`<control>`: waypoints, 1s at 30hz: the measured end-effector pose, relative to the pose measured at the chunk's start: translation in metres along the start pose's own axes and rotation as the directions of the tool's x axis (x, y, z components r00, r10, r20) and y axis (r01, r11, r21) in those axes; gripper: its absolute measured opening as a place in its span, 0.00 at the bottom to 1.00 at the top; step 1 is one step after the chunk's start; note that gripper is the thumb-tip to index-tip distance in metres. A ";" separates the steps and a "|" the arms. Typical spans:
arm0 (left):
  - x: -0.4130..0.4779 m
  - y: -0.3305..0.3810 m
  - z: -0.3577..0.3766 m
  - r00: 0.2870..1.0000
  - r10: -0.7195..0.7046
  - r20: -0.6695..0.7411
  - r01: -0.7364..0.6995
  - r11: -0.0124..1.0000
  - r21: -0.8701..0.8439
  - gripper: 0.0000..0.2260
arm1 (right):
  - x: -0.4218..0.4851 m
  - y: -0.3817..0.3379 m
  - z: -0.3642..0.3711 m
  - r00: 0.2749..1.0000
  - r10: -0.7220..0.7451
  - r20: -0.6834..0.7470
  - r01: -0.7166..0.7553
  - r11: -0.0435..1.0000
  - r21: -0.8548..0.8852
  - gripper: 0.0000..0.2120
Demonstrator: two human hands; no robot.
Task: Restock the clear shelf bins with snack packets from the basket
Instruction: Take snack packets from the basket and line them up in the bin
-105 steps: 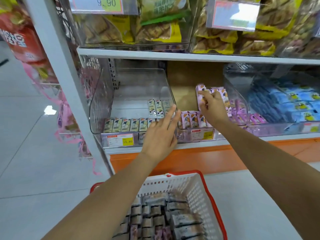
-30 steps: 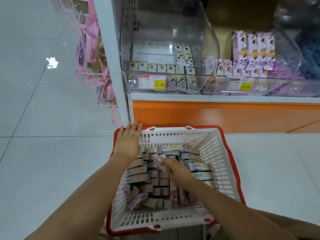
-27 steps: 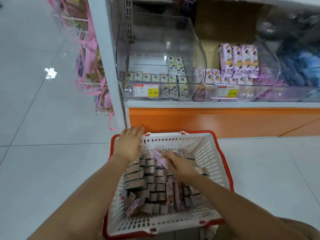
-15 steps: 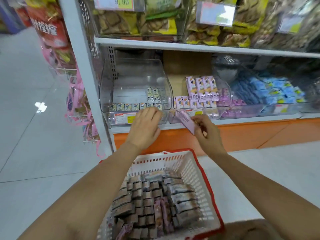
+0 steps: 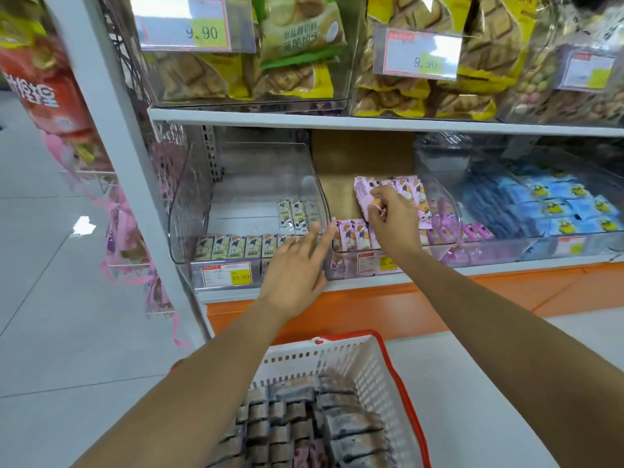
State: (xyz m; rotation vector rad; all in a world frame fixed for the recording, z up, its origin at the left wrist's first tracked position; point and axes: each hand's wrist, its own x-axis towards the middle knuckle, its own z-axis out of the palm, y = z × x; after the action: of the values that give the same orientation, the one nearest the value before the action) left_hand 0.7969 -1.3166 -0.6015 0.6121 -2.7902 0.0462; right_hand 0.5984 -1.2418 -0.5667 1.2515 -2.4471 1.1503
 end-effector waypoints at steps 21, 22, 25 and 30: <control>0.003 0.001 0.001 0.998 0.013 0.058 -0.017 0.997 0.070 0.36 | 0.026 0.006 0.025 0.994 0.021 0.103 0.000 0.980 -0.198 0.18; 0.002 0.001 0.000 0.998 0.015 0.060 -0.019 0.998 0.067 0.36 | 0.021 0.003 0.021 0.996 0.007 0.086 0.007 0.987 -0.160 0.17; -0.004 0.001 -0.003 0.998 0.016 0.057 -0.018 0.999 0.031 0.36 | -0.001 -0.010 0.008 0.997 -0.076 0.034 0.078 0.994 -0.077 0.13; -0.043 -0.007 0.002 0.994 0.103 -0.037 -0.099 0.990 0.102 0.38 | -0.053 -0.032 -0.003 0.992 -0.121 0.022 0.118 0.988 0.098 0.06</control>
State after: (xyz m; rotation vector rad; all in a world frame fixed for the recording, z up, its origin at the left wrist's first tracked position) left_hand 0.8367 -1.3058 -0.6152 0.4868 -2.7889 0.2186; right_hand 0.6555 -1.2184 -0.5704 1.4295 -2.3246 1.2391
